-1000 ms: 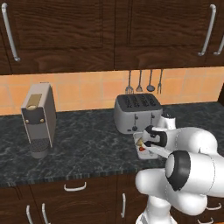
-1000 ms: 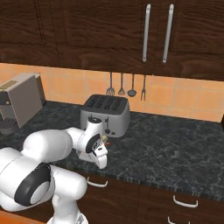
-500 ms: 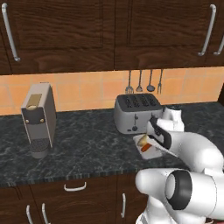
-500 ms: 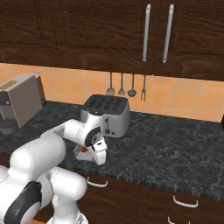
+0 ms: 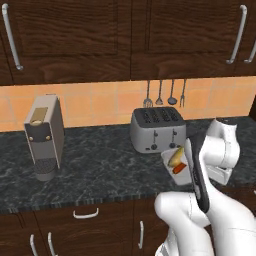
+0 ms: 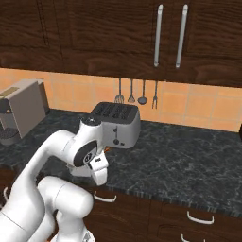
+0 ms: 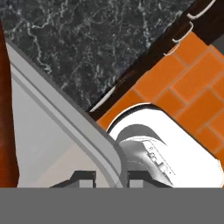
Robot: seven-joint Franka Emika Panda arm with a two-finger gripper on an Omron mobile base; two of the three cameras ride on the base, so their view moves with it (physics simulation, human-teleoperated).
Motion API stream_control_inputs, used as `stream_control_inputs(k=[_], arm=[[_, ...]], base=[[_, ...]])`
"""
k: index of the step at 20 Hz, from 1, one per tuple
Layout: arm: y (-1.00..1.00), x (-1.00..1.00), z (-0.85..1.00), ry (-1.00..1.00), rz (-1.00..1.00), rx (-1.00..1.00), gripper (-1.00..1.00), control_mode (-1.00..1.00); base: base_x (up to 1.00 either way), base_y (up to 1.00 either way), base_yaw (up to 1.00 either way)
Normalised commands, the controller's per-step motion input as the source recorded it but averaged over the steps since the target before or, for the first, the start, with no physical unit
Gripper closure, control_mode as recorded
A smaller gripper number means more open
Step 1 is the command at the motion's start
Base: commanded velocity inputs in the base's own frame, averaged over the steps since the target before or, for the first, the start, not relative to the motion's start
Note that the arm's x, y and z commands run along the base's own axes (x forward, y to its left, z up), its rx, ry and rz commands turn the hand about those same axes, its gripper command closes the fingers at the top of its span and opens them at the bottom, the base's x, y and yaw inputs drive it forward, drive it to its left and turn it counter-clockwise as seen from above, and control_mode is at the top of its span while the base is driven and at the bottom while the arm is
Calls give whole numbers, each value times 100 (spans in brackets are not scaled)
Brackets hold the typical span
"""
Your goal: Take the meat container that has the chicken drumstick and place it on the second highest rack of the freezer. Then take the vegetable container that has the cucumber and carrot and place it on the highest rack of the freezer.
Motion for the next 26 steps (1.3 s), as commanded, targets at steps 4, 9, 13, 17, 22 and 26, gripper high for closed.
stream_control_inputs(k=[4,9,13,17,22,26], arm=[[0,-100,92,-32,0,-1,100,-100],[0,-83,96,-12,-3,0,100,-100],[0,-42,19,0,-16,1,100,-100],[0,-3,0,0,-11,2,100,-100],[0,0,0,0,0,0,100,-100],[0,0,0,0,0,0,100,-100]], base=[[0,0,0],[0,0,0],[0,0,0],[0,0,0],[0,0,0],[0,0,0]])
